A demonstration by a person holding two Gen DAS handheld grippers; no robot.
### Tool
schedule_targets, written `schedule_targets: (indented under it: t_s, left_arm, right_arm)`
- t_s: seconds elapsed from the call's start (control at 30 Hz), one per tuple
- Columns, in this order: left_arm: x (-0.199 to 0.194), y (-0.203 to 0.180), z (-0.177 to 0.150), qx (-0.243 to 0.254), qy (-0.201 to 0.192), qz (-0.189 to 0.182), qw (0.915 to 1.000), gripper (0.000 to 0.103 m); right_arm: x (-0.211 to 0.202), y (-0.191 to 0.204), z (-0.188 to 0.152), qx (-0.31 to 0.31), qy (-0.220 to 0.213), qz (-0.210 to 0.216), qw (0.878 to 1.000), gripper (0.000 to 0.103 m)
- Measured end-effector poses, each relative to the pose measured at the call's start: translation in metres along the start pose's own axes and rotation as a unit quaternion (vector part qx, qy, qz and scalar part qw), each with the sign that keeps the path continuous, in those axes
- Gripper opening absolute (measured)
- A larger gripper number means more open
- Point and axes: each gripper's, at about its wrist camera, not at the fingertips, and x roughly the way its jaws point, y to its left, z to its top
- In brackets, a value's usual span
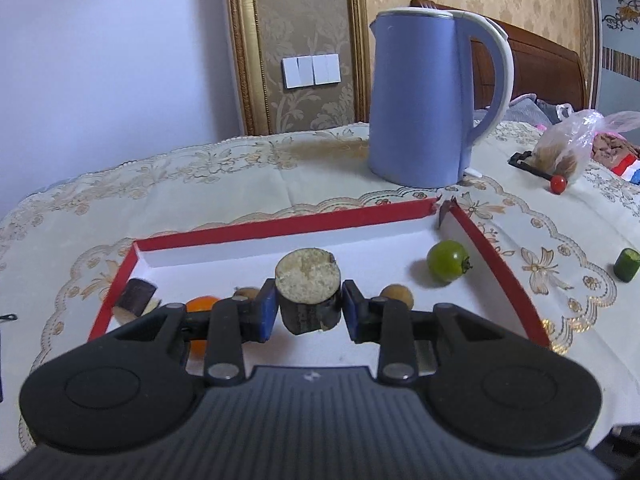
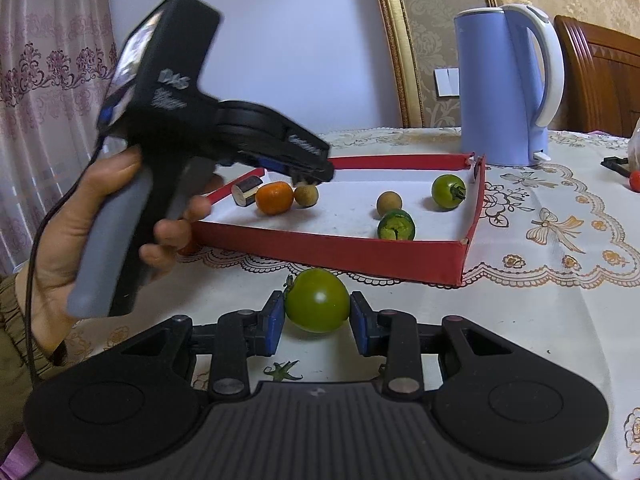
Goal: Organize fruits
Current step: 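Lower the dark slice into the tray and open the left tool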
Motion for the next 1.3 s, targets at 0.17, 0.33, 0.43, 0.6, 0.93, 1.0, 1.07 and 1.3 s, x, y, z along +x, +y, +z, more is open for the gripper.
schedule_targets:
  t_s: [0.17, 0.33, 0.43, 0.6, 0.93, 1.0, 1.07, 1.3]
  left_arm:
    - [0.017, -0.011, 0.009, 0.013, 0.007, 0.012, 0.9998, 0.031]
    - [0.04, -0.018, 0.013, 0.021, 0.023, 0.032, 0.999, 0.033]
    - [0.043, -0.021, 0.01, 0.028, 0.022, 0.051, 0.998, 0.066]
    - [0.019, -0.013, 0.006, 0.028, -0.003, 0.07, 0.9972, 0.076]
    - [-0.066, 0.053, -0.06, -0.074, -0.056, 0.115, 0.989, 0.098]
    - [-0.08, 0.065, -0.075, -0.086, -0.069, 0.127, 0.9857, 0.101]
    - [-0.088, 0.075, -0.087, -0.098, -0.079, 0.144, 0.9816, 0.103]
    - [-0.095, 0.096, -0.107, -0.144, -0.084, 0.145, 0.9753, 0.103]
  right_arm:
    - [0.0, 0.0, 0.0, -0.001, 0.0, -0.001, 1.0, 0.034]
    - [0.0, 0.0, 0.0, 0.0, 0.0, 0.0, 1.0, 0.034]
    - [0.0, -0.001, 0.0, 0.002, 0.001, 0.002, 1.0, 0.034]
    - [0.0, -0.002, 0.0, 0.007, 0.0, 0.005, 1.0, 0.034]
    - [-0.001, -0.001, 0.0, 0.006, 0.0, 0.0, 1.0, 0.034]
    - [-0.001, 0.0, 0.0, 0.006, 0.001, -0.001, 1.0, 0.034]
    - [-0.001, 0.0, 0.0, 0.006, 0.002, -0.003, 1.0, 0.034]
    - [-0.002, 0.002, 0.0, 0.001, 0.0, -0.011, 1.0, 0.034]
